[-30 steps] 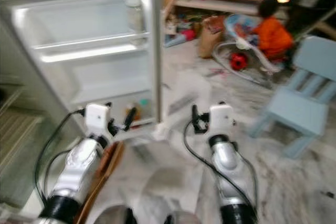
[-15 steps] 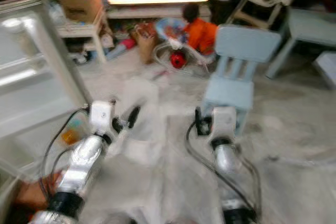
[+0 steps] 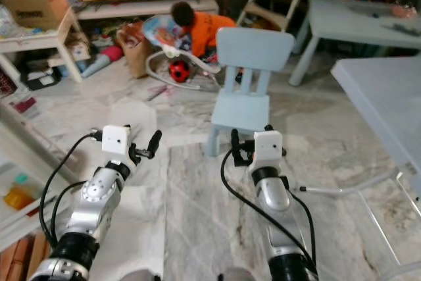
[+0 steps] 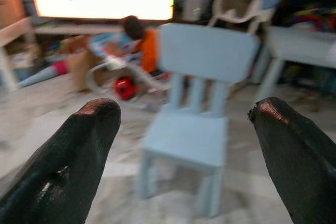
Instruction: Restocking fridge
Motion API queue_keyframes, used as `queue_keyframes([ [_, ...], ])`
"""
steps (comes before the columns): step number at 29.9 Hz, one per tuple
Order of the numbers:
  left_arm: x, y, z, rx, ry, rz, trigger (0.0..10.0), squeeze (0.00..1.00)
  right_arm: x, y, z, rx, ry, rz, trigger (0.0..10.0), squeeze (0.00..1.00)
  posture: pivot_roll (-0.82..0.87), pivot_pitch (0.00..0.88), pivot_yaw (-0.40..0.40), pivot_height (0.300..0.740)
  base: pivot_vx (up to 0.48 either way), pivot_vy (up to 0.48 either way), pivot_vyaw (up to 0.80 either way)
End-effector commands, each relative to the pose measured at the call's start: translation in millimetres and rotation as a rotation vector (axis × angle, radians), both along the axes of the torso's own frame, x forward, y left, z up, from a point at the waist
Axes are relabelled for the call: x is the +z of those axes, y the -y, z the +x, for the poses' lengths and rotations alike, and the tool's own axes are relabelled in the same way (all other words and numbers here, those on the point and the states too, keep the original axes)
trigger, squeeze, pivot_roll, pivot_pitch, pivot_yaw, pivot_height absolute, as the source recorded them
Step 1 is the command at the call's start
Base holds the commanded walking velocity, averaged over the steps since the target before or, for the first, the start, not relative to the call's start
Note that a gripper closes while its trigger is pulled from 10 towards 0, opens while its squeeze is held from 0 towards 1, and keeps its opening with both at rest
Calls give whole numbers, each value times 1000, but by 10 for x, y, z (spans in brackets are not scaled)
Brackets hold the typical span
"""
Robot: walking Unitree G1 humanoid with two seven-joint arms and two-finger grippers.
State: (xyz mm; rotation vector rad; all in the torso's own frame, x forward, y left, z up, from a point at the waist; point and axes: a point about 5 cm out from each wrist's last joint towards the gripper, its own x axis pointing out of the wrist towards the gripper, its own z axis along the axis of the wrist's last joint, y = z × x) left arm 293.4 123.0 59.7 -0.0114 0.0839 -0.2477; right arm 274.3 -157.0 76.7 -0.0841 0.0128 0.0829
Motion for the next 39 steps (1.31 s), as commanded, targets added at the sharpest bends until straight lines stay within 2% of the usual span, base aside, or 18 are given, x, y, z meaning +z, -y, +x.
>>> queue_keyframes([
  [1,125,100,41,-32,43,-6,10000,0,60,100,13,-28,28,-34,10000,0,-95,5,51,740,386,-277,-800],
  [6,258,86,77,-20,85,-36,10000,0,103,94,12,-24,50,-51,10000,0,-99,14,48,740,392,-271,-800],
  [16,371,135,100,-29,113,-70,10000,0,153,31,17,2,81,-83,10000,0,-100,11,48,740,386,-128,-800],
  [26,397,181,100,-36,111,-88,10000,0,174,35,15,1,97,-94,10000,0,-107,2,50,740,337,0,-788],
  [29,395,188,96,-39,107,-90,10000,0,181,40,12,1,102,-98,10000,0,-109,2,48,740,257,0,0],
  [33,393,184,89,-40,104,-88,10000,0,180,30,10,1,102,-96,10000,0,-109,4,48,740,0,0,0],
  [39,381,178,77,-41,99,-88,10000,0,189,27,15,-4,106,-96,10000,0,-107,7,50,740,0,0,-783],
])
